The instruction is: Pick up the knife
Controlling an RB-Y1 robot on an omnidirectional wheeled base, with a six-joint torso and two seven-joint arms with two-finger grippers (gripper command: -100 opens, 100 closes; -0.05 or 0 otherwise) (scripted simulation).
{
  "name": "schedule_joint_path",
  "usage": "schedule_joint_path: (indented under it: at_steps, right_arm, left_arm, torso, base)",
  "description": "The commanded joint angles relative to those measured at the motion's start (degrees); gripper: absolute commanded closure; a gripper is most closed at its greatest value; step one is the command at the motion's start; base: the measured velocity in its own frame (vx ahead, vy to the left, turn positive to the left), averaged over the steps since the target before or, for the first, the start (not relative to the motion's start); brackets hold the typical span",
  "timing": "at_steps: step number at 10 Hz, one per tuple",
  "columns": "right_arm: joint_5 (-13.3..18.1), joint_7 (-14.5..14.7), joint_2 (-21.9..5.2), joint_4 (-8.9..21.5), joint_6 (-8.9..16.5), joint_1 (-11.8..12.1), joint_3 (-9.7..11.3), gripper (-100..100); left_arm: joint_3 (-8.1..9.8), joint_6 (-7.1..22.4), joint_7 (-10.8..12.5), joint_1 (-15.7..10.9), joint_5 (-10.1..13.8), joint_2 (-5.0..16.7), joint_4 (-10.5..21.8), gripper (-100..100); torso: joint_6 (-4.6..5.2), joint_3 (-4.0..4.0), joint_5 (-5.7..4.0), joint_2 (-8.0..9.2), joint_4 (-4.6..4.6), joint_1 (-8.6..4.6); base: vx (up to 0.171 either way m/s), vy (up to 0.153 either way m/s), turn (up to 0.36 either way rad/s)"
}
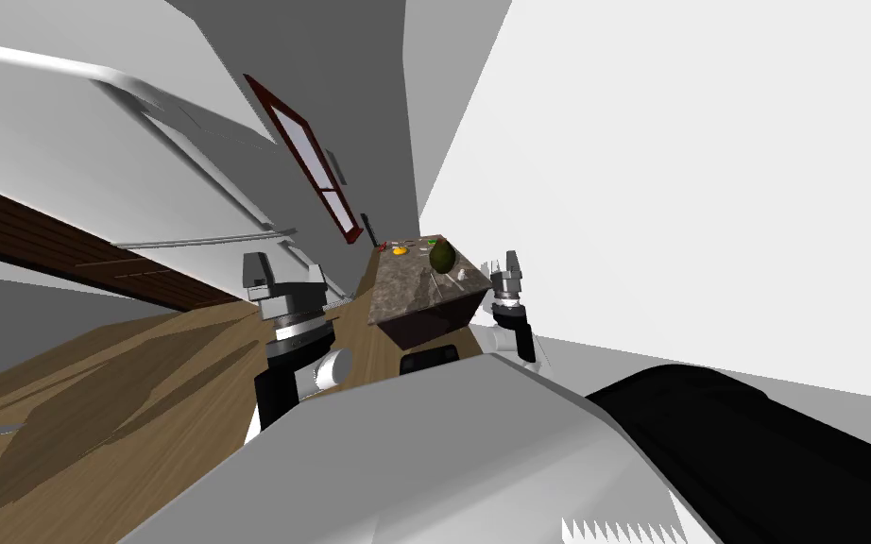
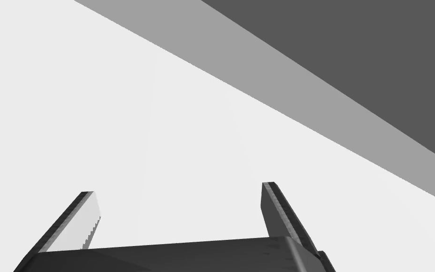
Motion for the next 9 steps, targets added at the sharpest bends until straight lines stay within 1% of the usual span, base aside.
schedule_joint_path:
  at_steps: [1, 3, 6, 7, 9]
  right_arm:
    - [1.95, 0.02, -2.01, 0.76, -0.91, 0.52, -0.10, -100]
    - [4.79, -0.18, -4.09, 2.05, -2.22, 1.34, -0.29, -100]
    - [10.10, -1.05, -7.87, 5.14, -5.03, 3.16, -0.73, -100]
    - [10.93, -1.05, -7.87, 5.14, -5.03, 3.16, -0.73, -100]
    - [14.89, -2.14, -10.80, 7.91, -7.37, 4.66, -1.08, -100]
  left_arm:
    - [0.00, 0.00, 0.00, 0.00, 0.00, 0.00, 0.00, 0]
    - [-0.01, 0.00, 0.00, -0.01, 0.00, -0.01, 0.00, 0]
    - [-0.01, 0.00, 0.00, -0.01, 0.00, 0.00, 0.00, 0]
    - [-0.01, 0.00, 0.00, -0.01, 0.00, -0.01, 0.00, 0]
    - [-0.01, 0.00, 0.00, -0.01, 0.00, -0.01, 0.00, 0]
  torso:
    - [0.00, 0.00, 0.00, 0.00, 0.00, 0.00]
    - [-0.01, 0.17, 0.04, 0.31, 0.06, 0.20]
    - [-0.01, 0.26, 0.04, 0.45, 0.10, 0.16]
    - [0.00, 0.27, 0.04, 0.46, 0.10, 0.21]
    - [-0.01, 0.21, 0.04, 0.36, 0.08, 0.20]
  base:
    - [-0.048, 0.038, 0.048]
    - [-0.098, 0.057, 0.067]
    - [-0.112, 0.050, 0.090]
    - [-0.084, 0.052, 0.025]
    - [-0.095, 0.066, 0.126]
